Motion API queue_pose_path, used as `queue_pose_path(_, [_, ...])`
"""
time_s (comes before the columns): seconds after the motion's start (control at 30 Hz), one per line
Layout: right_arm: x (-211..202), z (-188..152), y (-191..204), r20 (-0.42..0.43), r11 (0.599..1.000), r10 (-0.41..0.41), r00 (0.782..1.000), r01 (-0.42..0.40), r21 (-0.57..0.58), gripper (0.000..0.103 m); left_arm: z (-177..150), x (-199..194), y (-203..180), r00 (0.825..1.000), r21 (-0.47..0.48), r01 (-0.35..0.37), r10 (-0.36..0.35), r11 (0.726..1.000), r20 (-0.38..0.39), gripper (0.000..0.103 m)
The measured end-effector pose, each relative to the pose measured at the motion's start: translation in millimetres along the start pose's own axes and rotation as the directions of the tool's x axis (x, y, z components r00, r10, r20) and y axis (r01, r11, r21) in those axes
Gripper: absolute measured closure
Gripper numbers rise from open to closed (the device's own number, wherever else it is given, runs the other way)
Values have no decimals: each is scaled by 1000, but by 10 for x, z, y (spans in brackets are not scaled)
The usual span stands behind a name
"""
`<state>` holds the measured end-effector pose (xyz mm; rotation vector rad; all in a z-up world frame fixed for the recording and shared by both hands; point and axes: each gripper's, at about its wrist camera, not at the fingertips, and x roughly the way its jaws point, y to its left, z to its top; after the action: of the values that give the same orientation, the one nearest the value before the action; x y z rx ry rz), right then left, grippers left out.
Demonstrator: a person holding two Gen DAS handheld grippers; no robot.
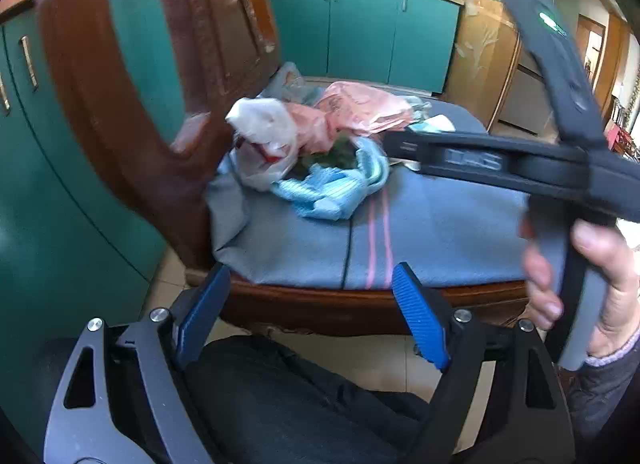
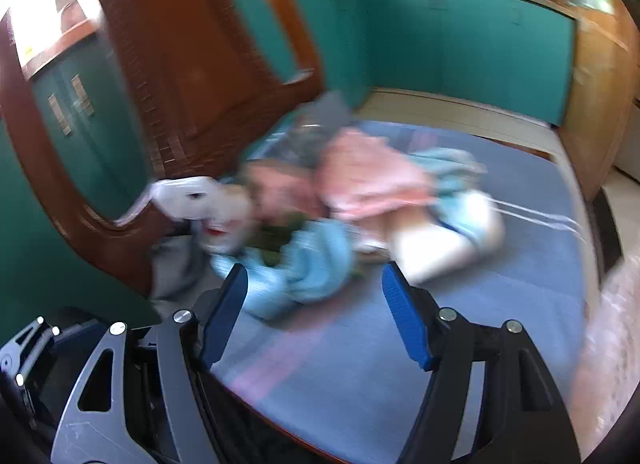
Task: Collect trash
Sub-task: 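Move the right gripper to the white plastic bag and grasp it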
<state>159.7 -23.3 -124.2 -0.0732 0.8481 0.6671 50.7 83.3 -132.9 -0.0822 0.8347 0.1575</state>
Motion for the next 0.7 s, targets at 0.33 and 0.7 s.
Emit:
queue_pose_path(0.33, [696, -73, 358, -180, 989, -70, 981, 45, -139, 66, -72, -44, 197, 1000, -57, -6, 6, 998, -6, 19])
queue_pose_path(0.7, [57, -260, -530, -156, 981, -187, 970, 194, 28, 68, 22, 98, 101, 999, -35, 30, -31, 999, -21, 25])
